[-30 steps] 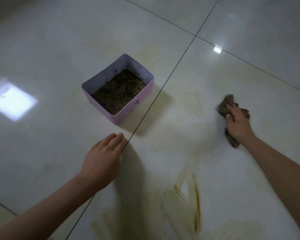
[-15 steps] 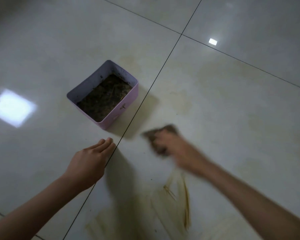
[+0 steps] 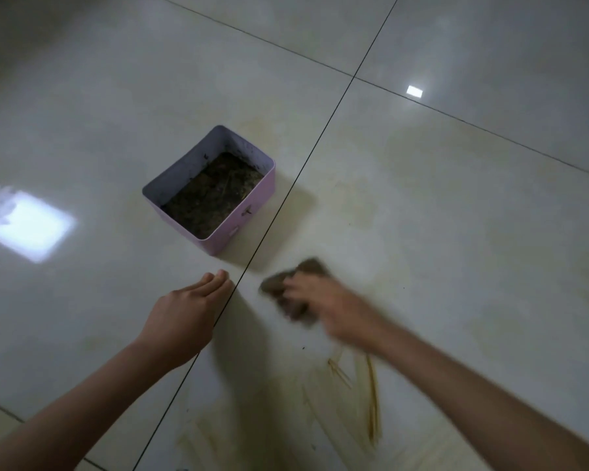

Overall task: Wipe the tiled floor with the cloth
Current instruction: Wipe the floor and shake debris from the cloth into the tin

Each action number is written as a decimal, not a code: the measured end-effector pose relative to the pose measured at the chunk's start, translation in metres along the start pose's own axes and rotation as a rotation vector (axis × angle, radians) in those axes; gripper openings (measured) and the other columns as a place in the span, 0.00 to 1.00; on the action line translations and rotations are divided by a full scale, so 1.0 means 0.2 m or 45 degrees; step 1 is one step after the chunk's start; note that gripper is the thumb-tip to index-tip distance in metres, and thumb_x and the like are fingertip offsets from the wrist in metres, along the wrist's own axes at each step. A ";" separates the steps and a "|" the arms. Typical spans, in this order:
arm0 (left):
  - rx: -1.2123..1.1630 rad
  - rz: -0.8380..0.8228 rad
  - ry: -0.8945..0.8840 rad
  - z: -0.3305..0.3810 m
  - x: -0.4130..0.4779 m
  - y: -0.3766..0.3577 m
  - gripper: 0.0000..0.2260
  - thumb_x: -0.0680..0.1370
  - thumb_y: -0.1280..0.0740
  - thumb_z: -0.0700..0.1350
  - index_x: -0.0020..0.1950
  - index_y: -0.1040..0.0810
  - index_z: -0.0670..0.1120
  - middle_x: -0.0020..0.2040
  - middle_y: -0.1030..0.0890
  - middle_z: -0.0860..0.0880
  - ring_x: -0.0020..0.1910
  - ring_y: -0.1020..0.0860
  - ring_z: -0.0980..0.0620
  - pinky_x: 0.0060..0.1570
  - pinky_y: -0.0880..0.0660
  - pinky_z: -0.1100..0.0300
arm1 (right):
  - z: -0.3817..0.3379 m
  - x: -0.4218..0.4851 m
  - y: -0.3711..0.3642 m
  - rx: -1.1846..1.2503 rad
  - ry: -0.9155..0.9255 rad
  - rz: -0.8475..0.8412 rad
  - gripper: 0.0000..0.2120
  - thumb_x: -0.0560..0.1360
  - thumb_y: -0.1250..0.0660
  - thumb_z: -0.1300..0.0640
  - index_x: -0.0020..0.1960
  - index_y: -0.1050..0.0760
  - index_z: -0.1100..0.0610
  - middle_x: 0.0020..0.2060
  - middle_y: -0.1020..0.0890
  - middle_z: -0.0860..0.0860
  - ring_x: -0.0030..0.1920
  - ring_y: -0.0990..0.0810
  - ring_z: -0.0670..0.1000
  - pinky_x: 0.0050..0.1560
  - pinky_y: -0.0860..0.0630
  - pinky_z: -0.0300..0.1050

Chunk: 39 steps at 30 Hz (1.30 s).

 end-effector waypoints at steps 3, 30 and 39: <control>0.020 -0.037 0.000 -0.01 0.00 -0.02 0.28 0.80 0.45 0.41 0.79 0.47 0.55 0.78 0.49 0.59 0.76 0.46 0.58 0.65 0.32 0.61 | 0.35 0.06 0.37 -0.041 -0.433 0.312 0.14 0.74 0.32 0.60 0.54 0.23 0.69 0.46 0.23 0.70 0.47 0.24 0.59 0.52 0.27 0.39; 0.649 -0.300 -0.303 0.13 0.08 0.07 0.24 0.79 0.49 0.41 0.75 0.44 0.38 0.74 0.38 0.40 0.64 0.28 0.46 0.55 0.28 0.57 | -0.25 -0.53 -0.31 -0.390 -1.469 0.686 0.26 0.82 0.53 0.50 0.73 0.34 0.64 0.72 0.34 0.64 0.72 0.36 0.66 0.71 0.44 0.69; 0.243 -0.130 -0.731 0.35 0.13 -0.10 0.29 0.80 0.53 0.53 0.74 0.37 0.35 0.76 0.41 0.35 0.75 0.42 0.36 0.69 0.38 0.36 | -0.27 -0.84 -0.34 -0.305 -1.151 0.419 0.22 0.83 0.49 0.51 0.71 0.34 0.62 0.72 0.36 0.59 0.73 0.37 0.65 0.74 0.46 0.53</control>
Point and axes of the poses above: each hand's wrist, its own x-axis towards the middle knuckle, its own y-axis out of the back of the hand, z = x × y, the point moved 4 cm from there along x, towards the middle knuckle
